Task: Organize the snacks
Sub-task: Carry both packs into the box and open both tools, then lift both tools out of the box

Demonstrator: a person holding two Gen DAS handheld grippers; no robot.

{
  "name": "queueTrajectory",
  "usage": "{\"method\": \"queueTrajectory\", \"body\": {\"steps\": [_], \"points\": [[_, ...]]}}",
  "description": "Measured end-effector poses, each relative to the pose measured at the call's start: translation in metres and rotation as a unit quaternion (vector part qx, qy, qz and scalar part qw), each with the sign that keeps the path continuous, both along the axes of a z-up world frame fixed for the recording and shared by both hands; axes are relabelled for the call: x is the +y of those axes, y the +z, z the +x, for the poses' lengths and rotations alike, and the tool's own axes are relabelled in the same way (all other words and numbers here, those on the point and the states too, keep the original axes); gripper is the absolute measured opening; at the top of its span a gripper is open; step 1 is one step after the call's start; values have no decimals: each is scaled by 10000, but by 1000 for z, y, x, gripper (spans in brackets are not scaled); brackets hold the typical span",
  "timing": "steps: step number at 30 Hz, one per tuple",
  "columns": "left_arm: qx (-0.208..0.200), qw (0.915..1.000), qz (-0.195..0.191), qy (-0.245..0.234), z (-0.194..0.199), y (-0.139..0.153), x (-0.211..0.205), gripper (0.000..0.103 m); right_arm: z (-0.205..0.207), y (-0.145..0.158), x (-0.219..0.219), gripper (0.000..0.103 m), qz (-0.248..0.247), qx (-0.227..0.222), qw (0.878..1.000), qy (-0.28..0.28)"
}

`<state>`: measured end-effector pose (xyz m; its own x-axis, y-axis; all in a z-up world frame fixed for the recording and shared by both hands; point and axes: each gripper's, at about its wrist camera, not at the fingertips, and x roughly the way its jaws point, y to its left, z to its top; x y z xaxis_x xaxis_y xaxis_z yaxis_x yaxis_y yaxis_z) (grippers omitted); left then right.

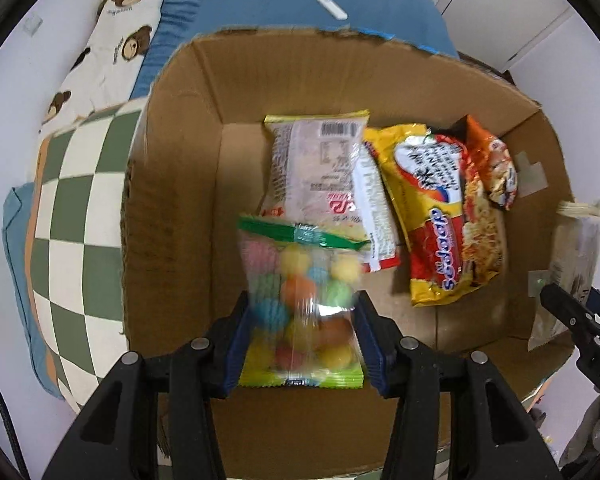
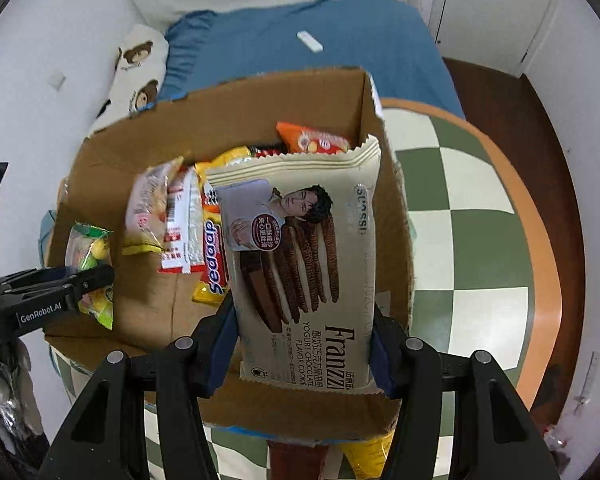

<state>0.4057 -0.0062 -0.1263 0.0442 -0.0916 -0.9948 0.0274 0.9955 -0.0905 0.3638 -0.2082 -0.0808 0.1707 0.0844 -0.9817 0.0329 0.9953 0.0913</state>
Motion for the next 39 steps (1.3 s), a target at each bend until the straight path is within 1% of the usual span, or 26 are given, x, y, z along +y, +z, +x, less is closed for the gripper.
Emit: {"method": "queueTrajectory", "body": {"steps": [2,4,5,6,7,13,16,21,27,31,37,39], "points": [[110,9998,-121,99,1,-3,4,48,-1,-1,1,62,16,83,10000,-24],[84,9996,-197,171,2,-2,7,59,0,-4,2,79,60,248,9997,-44],[59,9996,-205,177,2,-1,8,73,1,-5,2,83,90,288,9995,-45],[27,9997,-170,188,3,1,9,88,1,-6,4,90,7,291,9996,-43],[-10,9997,-132,198,3,2,9,92,1,-4,7,92,-58,274,9996,-16],[-122,9998,23,136,-2,9,6,94,1,-7,15,94,-173,293,9994,21],[-222,9997,56,125,-9,14,4,94,-3,-6,19,94,-220,194,9996,37],[-416,9989,111,159,-27,22,2,94,-11,2,23,94,-151,-20,9999,14],[-818,9964,154,134,-53,38,-3,94,-30,23,32,94,-285,-502,9983,77],[-1138,9933,187,104,-73,52,-4,94,-45,35,39,94,-330,-780,9963,145],[-1679,9854,250,141,-103,80,0,94,-73,57,46,94,-442,-1269,9908,170],[-1946,9804,268,174,-115,95,1,94,-83,67,47,94,-469,-1452,9881,172]]}}
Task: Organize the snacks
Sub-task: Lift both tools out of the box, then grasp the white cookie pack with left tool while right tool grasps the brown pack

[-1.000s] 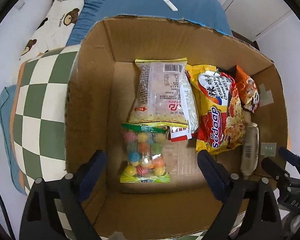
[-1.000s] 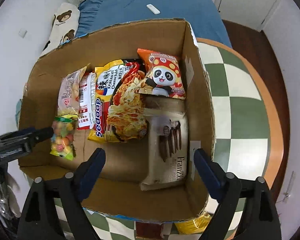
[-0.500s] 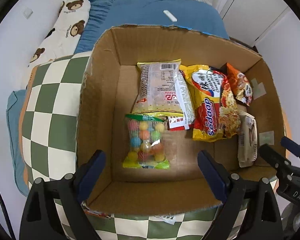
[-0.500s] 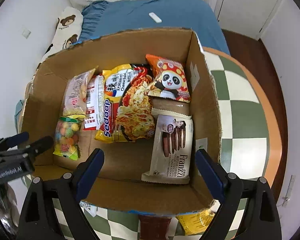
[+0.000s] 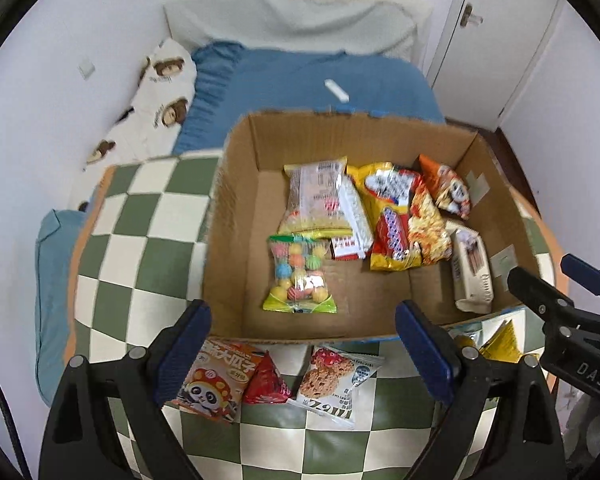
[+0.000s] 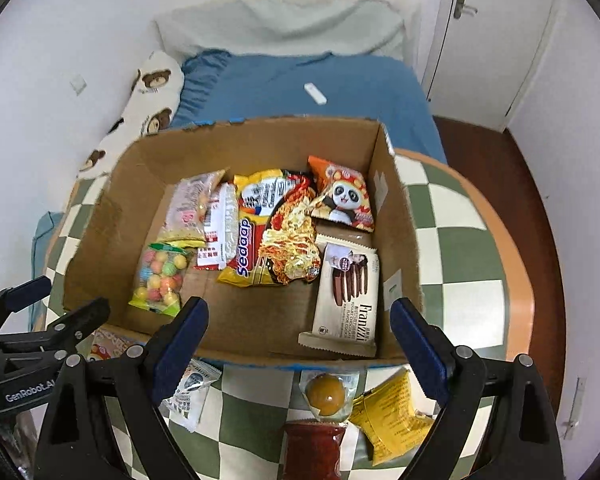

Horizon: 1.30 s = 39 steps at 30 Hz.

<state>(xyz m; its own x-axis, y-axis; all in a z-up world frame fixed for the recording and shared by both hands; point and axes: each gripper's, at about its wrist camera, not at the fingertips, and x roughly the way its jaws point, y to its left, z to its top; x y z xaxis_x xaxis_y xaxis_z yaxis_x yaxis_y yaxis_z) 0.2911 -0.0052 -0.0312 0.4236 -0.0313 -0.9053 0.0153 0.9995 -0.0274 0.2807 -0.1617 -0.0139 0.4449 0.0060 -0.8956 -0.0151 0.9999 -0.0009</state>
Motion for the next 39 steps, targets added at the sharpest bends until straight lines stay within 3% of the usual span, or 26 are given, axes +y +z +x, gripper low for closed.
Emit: {"method": "queueTrajectory", "body": {"steps": [10,16,19,23,25,29,34,39], "points": [[-953,9954,88,-20,-54,55,-4,94,-60,51,-6,94,305,-821,9960,-148],[-1068,9942,142,52,-73,54,-3,94,-89,61,-15,94,710,-929,9926,-336],[-813,9965,198,49,-76,32,-3,94,-98,50,-23,94,850,-794,9922,-450],[-83,9988,411,-271,-71,-22,-14,94,-108,8,-33,91,1024,-366,9925,-560],[286,9956,656,-603,-64,-51,-25,94,-111,-18,-36,65,991,-91,9931,-615],[807,9837,1061,-1210,-49,-100,-47,94,-113,-66,-42,64,1030,507,9902,-790],[1465,9722,1063,-1485,-20,-143,-63,94,-112,-115,-37,65,697,1137,9883,-739],[1735,9652,1070,-1641,-9,-164,-74,93,-111,-145,-27,65,415,1535,9852,-640]]}}
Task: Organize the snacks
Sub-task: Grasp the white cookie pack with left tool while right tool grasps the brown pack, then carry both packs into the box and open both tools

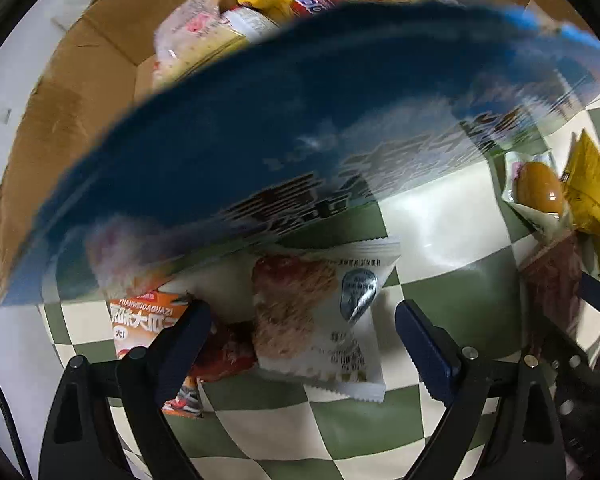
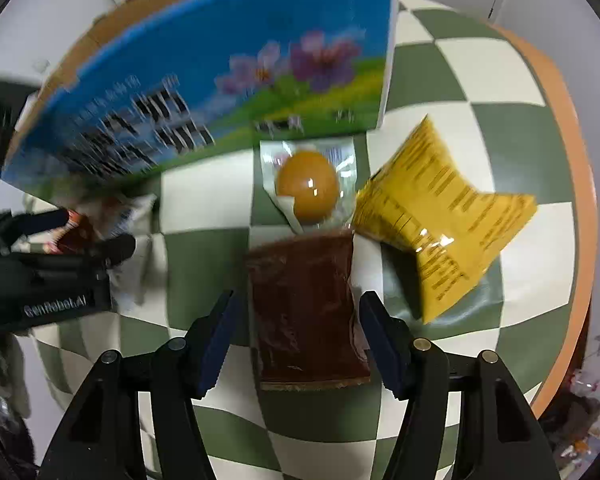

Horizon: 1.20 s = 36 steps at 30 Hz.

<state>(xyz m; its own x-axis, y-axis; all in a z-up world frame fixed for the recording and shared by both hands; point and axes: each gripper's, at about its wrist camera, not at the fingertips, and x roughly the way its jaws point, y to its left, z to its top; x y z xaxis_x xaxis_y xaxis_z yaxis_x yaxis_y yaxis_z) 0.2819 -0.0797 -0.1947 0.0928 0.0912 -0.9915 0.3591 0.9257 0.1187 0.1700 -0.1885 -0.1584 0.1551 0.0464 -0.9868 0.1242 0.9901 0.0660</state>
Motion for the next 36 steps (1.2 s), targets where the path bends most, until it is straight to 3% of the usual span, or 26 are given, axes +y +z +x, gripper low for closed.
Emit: {"method": "queueTrajectory", "body": {"steps": [1,3,10,19,23,27,31,34,36], "points": [[23,10000,-42,-47,0,-2,-3,88,0,-4,2,65,-73,55,10000,18],[135,9999,0,-28,-2,-8,-5,54,-2,-10,5,65,-177,81,9998,81],[432,9964,-429,583,-26,-13,10,54,-20,-11,15,60,-177,-55,9995,239],[1039,9720,-1264,1688,-87,-36,46,54,-76,-21,30,60,146,157,9989,406],[1349,9631,-1453,1821,-93,-58,55,61,-91,-26,34,60,189,364,9979,499],[1304,9635,-1500,1791,-91,-64,56,61,-89,-32,30,69,450,498,9972,329],[1198,9652,-1454,1811,-101,-63,44,61,-88,-30,26,70,448,479,9975,272],[1022,9673,-1374,1870,-101,-58,41,54,-90,-33,26,69,325,443,9980,306],[946,9689,-1350,1845,-100,-47,47,45,-92,-35,30,60,91,351,9987,369]]}}
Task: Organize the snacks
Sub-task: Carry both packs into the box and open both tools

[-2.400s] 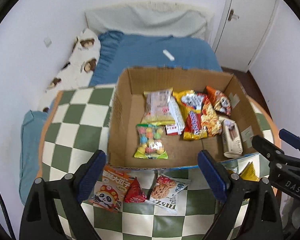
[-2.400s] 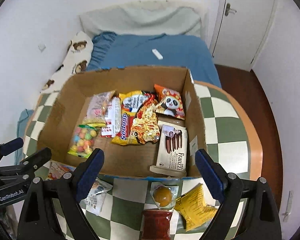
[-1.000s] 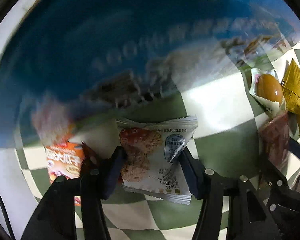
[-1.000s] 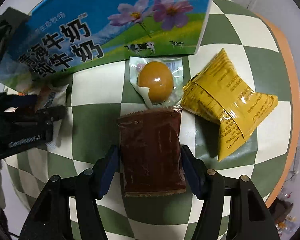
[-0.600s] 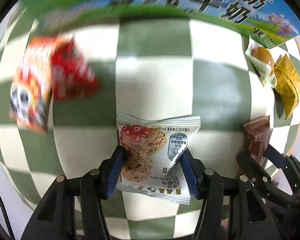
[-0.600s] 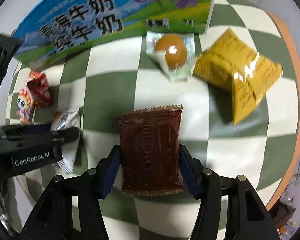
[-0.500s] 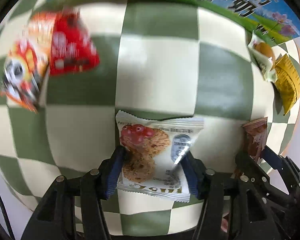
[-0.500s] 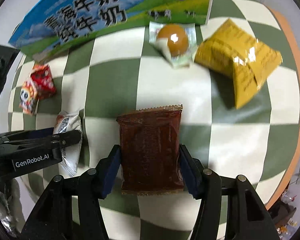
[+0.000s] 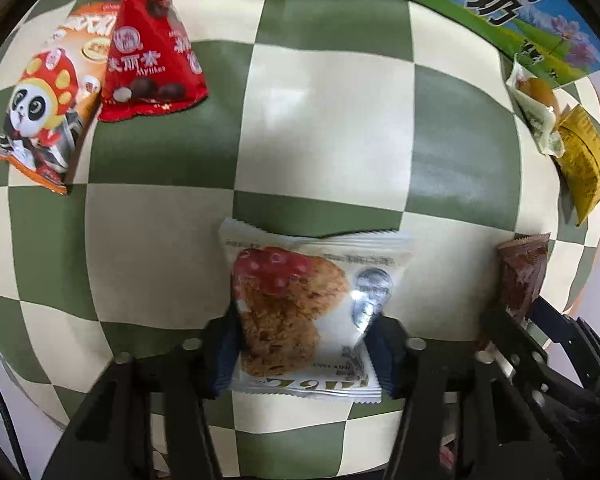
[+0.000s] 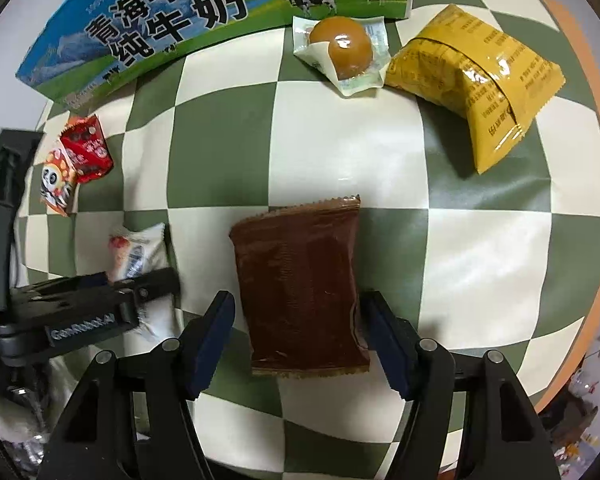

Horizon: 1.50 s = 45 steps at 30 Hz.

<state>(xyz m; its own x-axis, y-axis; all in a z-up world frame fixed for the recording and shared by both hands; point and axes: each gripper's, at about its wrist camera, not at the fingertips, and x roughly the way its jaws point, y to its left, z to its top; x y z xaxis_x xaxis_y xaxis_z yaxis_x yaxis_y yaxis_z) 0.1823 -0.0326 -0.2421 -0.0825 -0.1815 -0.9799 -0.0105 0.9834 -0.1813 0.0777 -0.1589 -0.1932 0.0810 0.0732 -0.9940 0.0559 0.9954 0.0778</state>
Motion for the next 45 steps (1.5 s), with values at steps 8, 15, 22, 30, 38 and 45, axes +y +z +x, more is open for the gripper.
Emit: {"method": "queueTrajectory", "body": {"steps": [8,15,22,30,38,45], "points": [[-537,9984,-90,-136,8,62,-6,41,1,21,-1,60,205,-348,9991,-107],[-1370,9885,-624,-113,52,171,-4,41,38,116,-22,60,772,-1141,9903,-183],[-1980,9789,-445,-247,137,230,2,42,120,190,-6,60,684,-1799,9811,222],[-1227,9919,-48,-331,225,170,-5,42,222,153,2,60,424,-1251,9905,381],[-362,9988,-212,-236,244,113,-5,42,267,102,2,60,750,-496,9954,316],[94,9994,-247,-210,234,86,-6,67,277,71,6,92,707,219,9958,532]]}}
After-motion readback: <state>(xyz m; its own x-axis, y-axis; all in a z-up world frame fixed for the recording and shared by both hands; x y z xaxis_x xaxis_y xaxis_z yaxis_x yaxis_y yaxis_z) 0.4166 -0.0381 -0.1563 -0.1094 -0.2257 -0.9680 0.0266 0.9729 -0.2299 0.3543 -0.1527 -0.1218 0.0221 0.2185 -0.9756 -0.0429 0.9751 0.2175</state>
